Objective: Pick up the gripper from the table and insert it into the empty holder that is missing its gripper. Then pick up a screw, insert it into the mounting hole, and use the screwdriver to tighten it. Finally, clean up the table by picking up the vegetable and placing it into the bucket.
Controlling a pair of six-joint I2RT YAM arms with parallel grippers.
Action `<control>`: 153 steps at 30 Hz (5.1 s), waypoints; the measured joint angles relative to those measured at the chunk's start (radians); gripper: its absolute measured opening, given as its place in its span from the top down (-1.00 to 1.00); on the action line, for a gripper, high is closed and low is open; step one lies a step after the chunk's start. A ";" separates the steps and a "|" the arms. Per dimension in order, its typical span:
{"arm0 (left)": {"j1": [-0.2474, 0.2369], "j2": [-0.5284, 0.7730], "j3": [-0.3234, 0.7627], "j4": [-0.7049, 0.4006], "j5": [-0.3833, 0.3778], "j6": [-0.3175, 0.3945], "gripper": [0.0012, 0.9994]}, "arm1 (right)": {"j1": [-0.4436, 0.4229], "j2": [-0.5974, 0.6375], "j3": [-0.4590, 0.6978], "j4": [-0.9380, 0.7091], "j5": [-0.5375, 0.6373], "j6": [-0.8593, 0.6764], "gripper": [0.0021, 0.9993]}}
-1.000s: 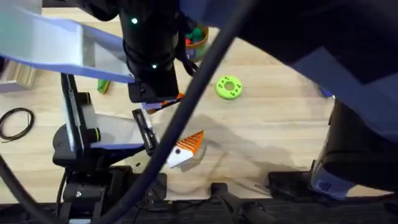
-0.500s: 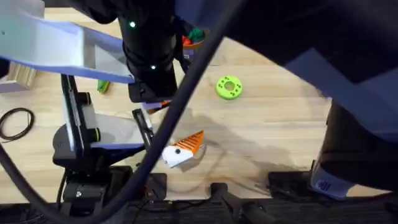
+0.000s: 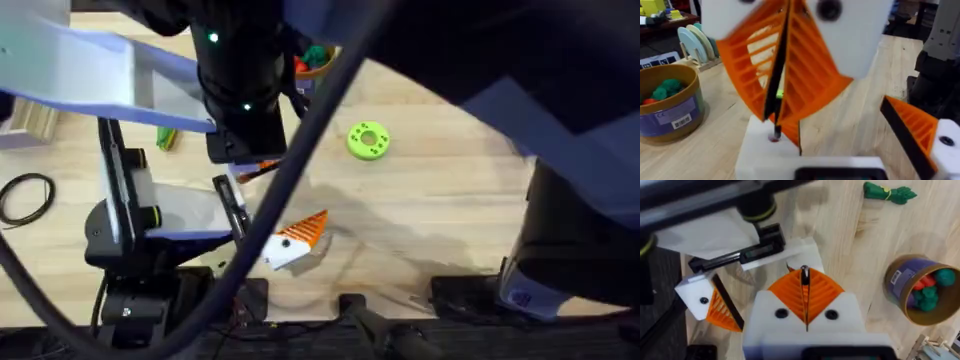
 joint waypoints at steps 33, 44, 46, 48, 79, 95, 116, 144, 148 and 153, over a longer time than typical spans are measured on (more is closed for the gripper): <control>0.000 0.000 0.000 0.000 0.000 0.000 -0.97 | -0.011 -0.038 0.000 -0.010 0.000 0.000 0.99; 0.000 0.000 0.000 0.000 0.000 0.000 -0.97 | -0.011 -0.029 0.000 -0.007 0.000 0.000 0.99; 0.000 0.000 0.000 0.000 0.000 0.000 -0.97 | -0.011 -0.029 0.000 -0.006 0.000 0.000 0.99; 0.000 0.000 0.000 0.000 0.000 0.000 -0.97 | -0.011 -0.029 -0.001 -0.003 0.000 0.000 0.99; 0.000 0.000 0.000 0.000 0.000 0.000 -0.97 | -0.011 -0.029 -0.035 0.019 -0.008 0.001 0.99; 0.000 0.000 0.000 0.000 0.000 0.000 -0.97 | -0.011 -0.029 -0.040 0.026 -0.008 0.001 0.99; 0.000 0.000 0.000 0.000 0.000 0.000 -0.97 | -0.011 -0.029 -0.042 0.026 -0.008 0.001 0.99; 0.000 0.000 0.000 0.000 0.000 0.000 -0.97 | -0.011 -0.016 -0.055 0.041 -0.009 0.001 0.99; 0.000 0.000 0.000 0.000 0.000 0.000 -0.97 | -0.011 -0.016 -0.055 0.042 -0.009 0.001 0.99; 0.000 0.000 0.000 0.000 0.000 0.000 -0.97 | -0.011 -0.016 -0.056 0.042 -0.009 0.001 0.99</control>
